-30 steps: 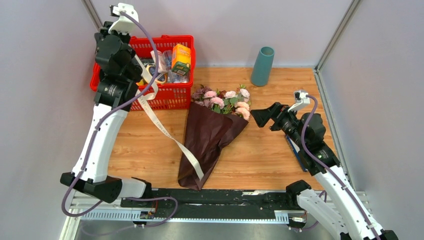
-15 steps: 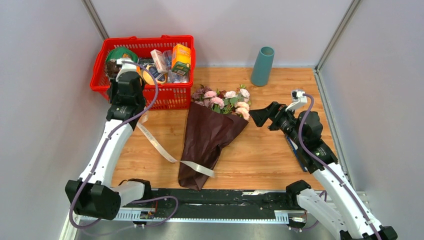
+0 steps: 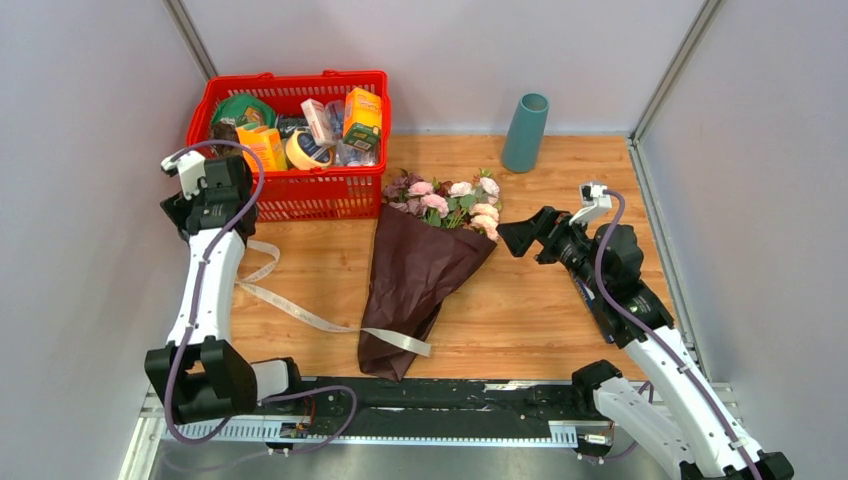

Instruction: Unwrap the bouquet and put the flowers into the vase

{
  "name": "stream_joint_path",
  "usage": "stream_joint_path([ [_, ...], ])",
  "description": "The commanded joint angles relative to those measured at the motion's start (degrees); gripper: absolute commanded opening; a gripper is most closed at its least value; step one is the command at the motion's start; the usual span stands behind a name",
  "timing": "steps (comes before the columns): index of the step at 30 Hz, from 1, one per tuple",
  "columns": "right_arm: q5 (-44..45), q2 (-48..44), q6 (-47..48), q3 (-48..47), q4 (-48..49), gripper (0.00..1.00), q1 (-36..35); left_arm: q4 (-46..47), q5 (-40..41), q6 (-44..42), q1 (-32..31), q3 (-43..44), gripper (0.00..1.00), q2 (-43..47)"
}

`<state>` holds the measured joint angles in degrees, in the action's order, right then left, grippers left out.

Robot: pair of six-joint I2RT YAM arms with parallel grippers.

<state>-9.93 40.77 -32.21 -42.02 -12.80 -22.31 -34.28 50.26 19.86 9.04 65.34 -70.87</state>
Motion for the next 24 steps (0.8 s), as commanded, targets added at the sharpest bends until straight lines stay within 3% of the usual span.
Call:
stream_joint_path([
  [1,-0.4,-1.2,0.5,0.3,2.2,1.0,0.1,-6.5,-5.1,11.3,0.0,2.3,0.78,4.8],
  [4,-0.4,-1.2,0.8,0.3,2.2,1.0,0.2,-6.9,-11.6,14.5,0.0,0.8,0.77,9.2],
  [6,-0.5,-1.2,0.7,0.2,2.2,1.0,0.2,-6.8,-20.1,15.6,0.0,0.1,0.74,12.2],
  [10,-0.5,-0.6,0.0,0.3,2.2,1.0,0.1,-9.6,-34.0,25.1,-0.4,-3.5,0.72,17.1],
  [14,-0.8,-0.4,-0.6,0.5,2.1,0.99,0.2,-17.7,-38.1,35.7,-5.3,-7.7,0.71,19.6],
  [24,-0.2,-0.3,-1.5,1.2,2.2,0.99,0.2,-22.0,-48.9,59.8,-19.4,-28.0,0.71,27.0],
])
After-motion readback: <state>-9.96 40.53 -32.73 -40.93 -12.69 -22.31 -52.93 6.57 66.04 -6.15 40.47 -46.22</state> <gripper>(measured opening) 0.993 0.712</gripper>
